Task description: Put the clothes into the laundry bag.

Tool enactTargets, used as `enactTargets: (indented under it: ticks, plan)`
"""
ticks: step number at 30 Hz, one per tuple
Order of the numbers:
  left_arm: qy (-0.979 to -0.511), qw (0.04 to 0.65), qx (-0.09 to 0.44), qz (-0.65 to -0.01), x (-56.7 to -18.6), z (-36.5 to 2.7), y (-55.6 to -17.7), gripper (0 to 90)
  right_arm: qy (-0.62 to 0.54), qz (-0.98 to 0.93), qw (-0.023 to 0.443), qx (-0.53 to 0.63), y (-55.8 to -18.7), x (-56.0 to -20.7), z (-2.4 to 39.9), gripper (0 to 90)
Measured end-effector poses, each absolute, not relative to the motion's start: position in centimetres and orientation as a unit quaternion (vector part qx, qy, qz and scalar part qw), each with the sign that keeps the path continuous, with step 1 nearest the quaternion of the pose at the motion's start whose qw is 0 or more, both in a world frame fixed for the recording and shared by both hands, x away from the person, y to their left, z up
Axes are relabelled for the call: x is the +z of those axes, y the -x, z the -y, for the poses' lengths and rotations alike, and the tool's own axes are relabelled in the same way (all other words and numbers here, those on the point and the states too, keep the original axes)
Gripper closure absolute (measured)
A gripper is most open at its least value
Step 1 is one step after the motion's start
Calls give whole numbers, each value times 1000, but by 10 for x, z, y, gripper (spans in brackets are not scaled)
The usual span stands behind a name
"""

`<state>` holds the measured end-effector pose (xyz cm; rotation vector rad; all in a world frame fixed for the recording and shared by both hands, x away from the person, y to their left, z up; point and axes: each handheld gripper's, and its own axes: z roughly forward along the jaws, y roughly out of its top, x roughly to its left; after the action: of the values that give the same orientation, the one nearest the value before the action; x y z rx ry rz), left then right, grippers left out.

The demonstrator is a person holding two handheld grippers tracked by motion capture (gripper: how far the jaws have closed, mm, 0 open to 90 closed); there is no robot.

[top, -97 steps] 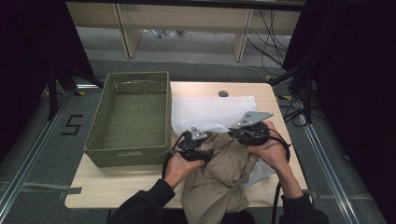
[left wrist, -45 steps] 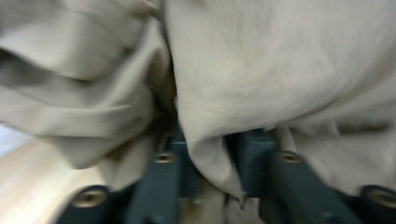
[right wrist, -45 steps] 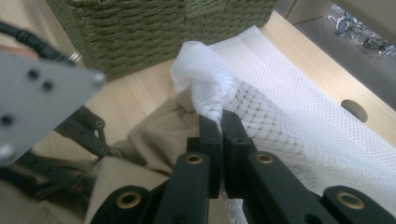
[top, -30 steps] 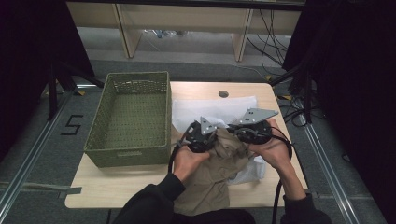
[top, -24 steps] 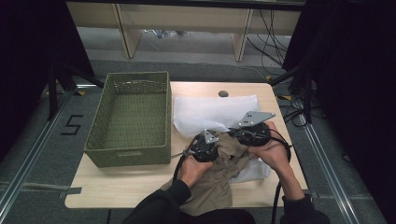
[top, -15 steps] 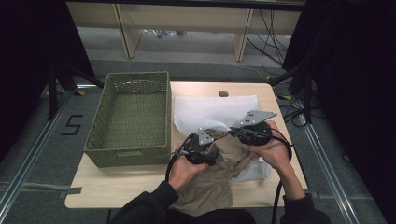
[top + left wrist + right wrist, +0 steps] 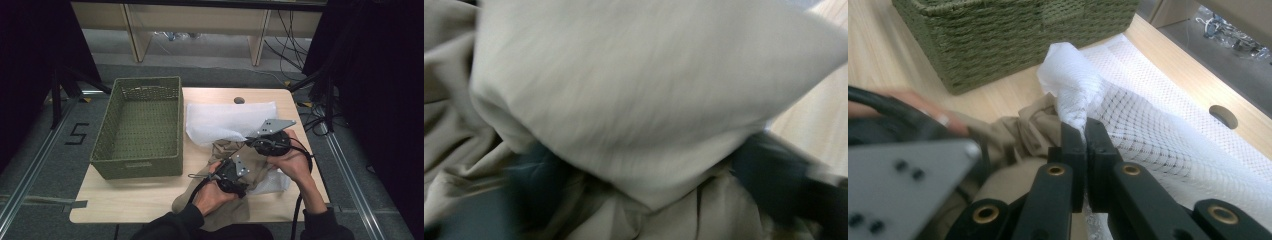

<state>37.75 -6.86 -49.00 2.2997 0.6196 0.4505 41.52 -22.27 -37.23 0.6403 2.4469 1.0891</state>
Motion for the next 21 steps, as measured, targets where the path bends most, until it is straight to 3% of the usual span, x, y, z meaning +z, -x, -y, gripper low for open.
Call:
enactTargets:
  ticks: [2, 4, 10, 12, 16, 21]
  plan:
    - [-885, 353, 185, -240, -487, 71, -381, 606, -217, -873, 196, 391, -416, -372, 222, 898]
    - [-873, 369, 189, -258, -477, 68, -386, 686, -221, -872, 193, 391, -414, -371, 221, 897]
    - [-814, 428, 214, -329, -434, 42, -412, 755, -217, -866, 200, 403, -409, -360, 221, 898]
    - [-791, 449, 208, -360, -430, 39, -419, 758, -214, -865, 204, 405, -408, -358, 221, 898]
    - [-799, 433, 186, -374, -450, 39, -427, 719, -220, -867, 198, 401, -410, -363, 222, 898]
    - [-793, 429, 149, -407, -475, 31, -421, 508, -236, -874, 182, 384, -413, -378, 229, 898]
